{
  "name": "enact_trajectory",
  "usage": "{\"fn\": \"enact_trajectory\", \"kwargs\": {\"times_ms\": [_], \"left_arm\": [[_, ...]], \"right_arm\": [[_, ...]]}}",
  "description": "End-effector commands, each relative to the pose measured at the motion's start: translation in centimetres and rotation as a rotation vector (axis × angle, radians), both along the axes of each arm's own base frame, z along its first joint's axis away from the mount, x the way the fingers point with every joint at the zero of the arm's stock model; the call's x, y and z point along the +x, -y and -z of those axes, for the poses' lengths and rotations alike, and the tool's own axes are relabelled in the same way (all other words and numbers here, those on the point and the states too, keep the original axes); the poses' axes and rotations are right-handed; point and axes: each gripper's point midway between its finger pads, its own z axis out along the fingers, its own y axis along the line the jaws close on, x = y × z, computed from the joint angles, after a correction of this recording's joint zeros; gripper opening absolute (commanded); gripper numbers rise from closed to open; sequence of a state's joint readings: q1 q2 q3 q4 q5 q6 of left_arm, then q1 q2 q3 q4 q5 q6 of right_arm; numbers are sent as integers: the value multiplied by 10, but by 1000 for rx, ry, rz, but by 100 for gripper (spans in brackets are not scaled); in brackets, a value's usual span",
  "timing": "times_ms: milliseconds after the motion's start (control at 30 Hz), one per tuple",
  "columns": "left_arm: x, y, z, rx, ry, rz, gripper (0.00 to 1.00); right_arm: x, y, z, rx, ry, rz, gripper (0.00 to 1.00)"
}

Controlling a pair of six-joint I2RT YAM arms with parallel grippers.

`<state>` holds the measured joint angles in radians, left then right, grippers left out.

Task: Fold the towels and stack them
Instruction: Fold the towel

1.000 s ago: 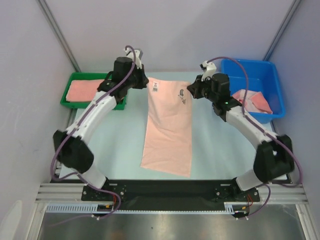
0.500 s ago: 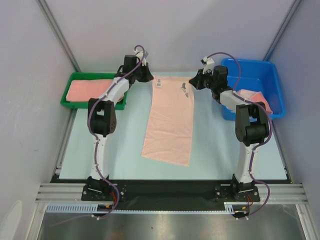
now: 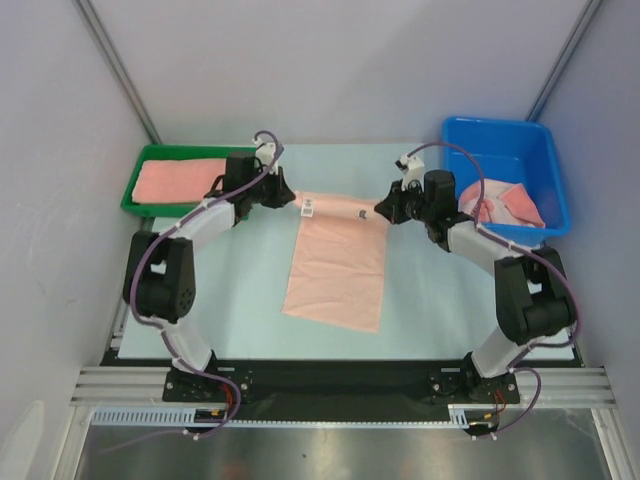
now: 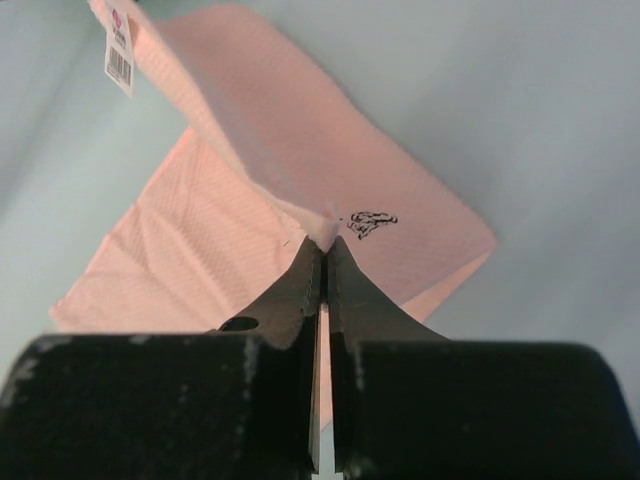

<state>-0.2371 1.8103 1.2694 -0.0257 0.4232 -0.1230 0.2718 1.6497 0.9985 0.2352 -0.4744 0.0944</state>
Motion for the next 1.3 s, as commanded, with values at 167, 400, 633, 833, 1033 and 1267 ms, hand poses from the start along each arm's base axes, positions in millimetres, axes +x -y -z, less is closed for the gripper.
{"fn": "enact_trajectory", "kwargs": {"times_ms": [167,400,633,833,1033,1267], "left_arm": [[-74,3,4,23,4,-15,0],[-133,6,34,41,-72,-65,0],[-166,-5,47,69,-92,-167,7],[-186,-21,46,118,-152,-264,43],[-195,-14,39,63,-267,-303,52],[-205,18,64,15,-414,-202,54]], "right_arm": [[-91,-3,30,-63,-128,19,0],[-147,-3,55,-98,-226,15,0],[-189,0,75,-103,-313,27,14],[-217,-6,54,-29,-405,2,33],[-211,10,43,80,-534,285,37],[-209,17,87,27,-697,484,34]]}}
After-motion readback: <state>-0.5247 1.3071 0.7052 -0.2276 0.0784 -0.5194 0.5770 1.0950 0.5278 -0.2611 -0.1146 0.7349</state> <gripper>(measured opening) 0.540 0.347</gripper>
